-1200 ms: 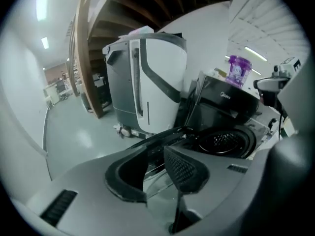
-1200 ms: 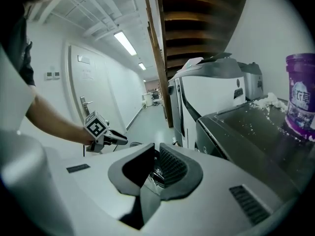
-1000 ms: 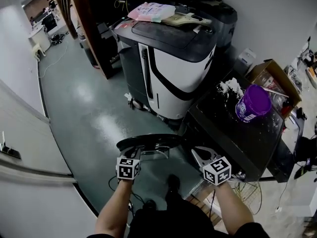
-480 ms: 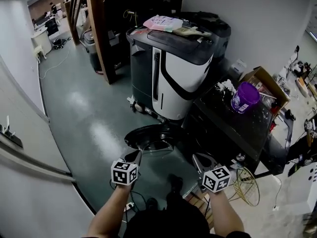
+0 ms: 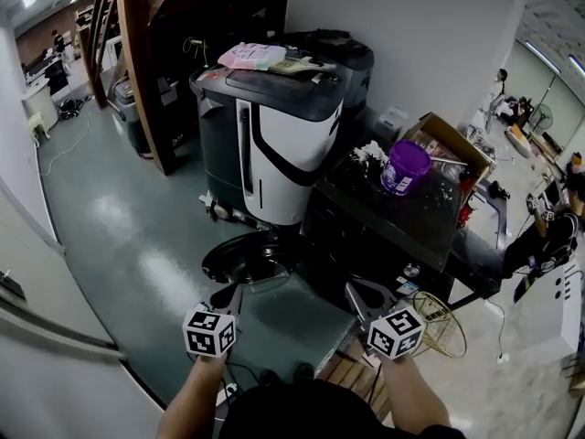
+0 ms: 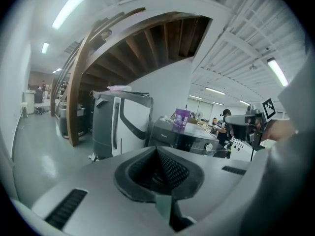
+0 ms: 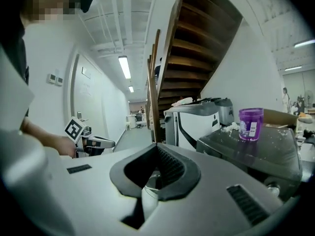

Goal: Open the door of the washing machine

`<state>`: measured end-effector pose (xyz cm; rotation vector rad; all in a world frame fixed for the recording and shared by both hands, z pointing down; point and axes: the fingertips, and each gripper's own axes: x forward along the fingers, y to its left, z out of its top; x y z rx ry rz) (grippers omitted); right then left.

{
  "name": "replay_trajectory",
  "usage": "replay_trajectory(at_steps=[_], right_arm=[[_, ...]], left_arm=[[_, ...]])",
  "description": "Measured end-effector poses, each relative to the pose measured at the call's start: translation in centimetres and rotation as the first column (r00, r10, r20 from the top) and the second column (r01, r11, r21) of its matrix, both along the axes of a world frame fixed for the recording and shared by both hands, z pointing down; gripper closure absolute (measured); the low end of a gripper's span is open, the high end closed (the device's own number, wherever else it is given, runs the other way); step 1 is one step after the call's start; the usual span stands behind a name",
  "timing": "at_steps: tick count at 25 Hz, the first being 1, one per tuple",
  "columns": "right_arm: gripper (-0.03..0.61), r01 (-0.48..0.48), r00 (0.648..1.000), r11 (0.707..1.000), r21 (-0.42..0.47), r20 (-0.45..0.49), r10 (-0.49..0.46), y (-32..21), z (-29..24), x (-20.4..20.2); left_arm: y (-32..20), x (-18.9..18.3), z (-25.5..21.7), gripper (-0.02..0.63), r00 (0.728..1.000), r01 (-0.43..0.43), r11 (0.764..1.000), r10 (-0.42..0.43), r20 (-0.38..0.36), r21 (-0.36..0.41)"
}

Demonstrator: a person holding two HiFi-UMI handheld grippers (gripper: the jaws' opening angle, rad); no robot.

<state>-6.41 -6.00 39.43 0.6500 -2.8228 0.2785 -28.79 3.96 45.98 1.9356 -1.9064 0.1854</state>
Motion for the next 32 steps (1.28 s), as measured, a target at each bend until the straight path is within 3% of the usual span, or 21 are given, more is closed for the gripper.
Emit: replay_trajectory(at_steps=[7,14,18,22,29,32], right_arm=[[0.563,-0.105,0.99,0.988,0.117,0.103,0.093,-2.0,-7.0,4.2],[0.563,-0.112,0.972,0.986,0.123,0.218,0.084,-1.3,-9.8,4.2],[0.563,-0.109,0.965,0.99,0.085,0.249,0.085,-0.9,-9.3,2.6],[0.563,-0.042,0.974,0.993,0.111,0.224,0.017,0.4,-8.9,0.9],[0.563,-0.058,0.975,0.992,0.112,0.221,0.032,0.5,-8.3,0.6],[0.563,0.002,0.979,0.99,0.138,0.201,-0.03,1.1,-8.4,-0.3]], left_arm=[[-3.9,4.2,-7.9,0.597,0.995,-0.07,0.987,0.06,0.076,0.144],[-6.2,5.4,-13.7,0.597,0.982,-0.136,0.965,0.101,0.158,0.226],[-5.7,4.9,-14.8,0.597,0.984,-0.105,0.959,0.061,0.169,0.264],[-4.4,4.2,-14.8,0.595,0.984,-0.093,0.955,0.045,0.171,0.282],[-1.9,2.8,-14.4,0.591,0.994,-0.099,0.926,0.078,0.073,0.365],[-1.5,2.7,-14.5,0.593,0.989,-0.129,0.922,0.094,0.113,0.366]])
